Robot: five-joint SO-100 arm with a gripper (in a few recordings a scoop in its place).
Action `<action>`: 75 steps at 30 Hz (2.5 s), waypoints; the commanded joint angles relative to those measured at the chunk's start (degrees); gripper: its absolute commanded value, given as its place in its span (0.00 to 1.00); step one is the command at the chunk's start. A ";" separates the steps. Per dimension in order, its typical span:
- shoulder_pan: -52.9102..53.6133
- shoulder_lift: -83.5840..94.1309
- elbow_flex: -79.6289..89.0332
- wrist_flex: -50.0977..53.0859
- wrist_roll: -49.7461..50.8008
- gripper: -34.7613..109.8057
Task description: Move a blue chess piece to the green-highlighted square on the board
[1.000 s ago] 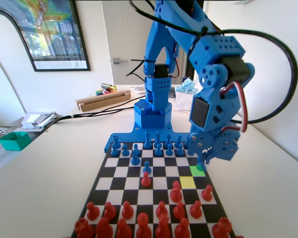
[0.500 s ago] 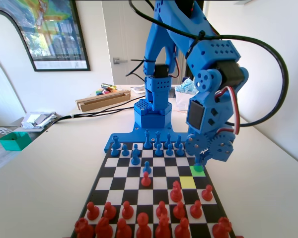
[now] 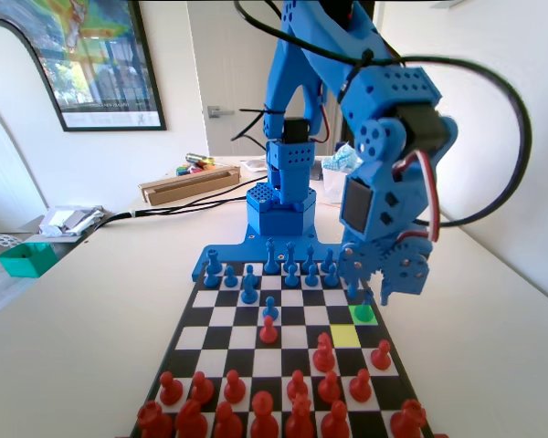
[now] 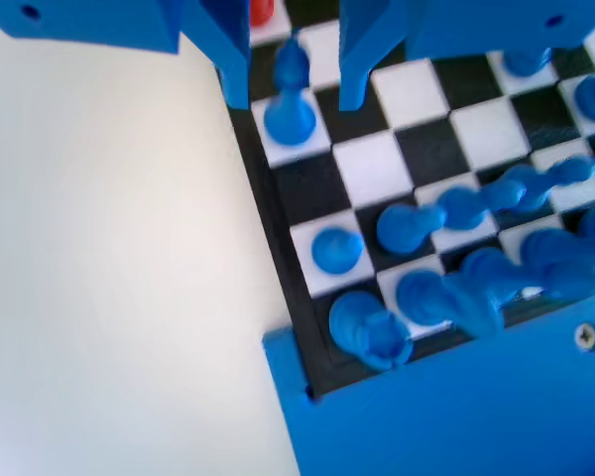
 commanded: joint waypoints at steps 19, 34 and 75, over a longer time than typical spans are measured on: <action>6.42 38.32 -31.82 40.78 -24.87 0.31; 23.47 71.63 -16.87 45.35 -44.03 0.25; 24.08 100.20 16.26 35.60 -48.96 0.25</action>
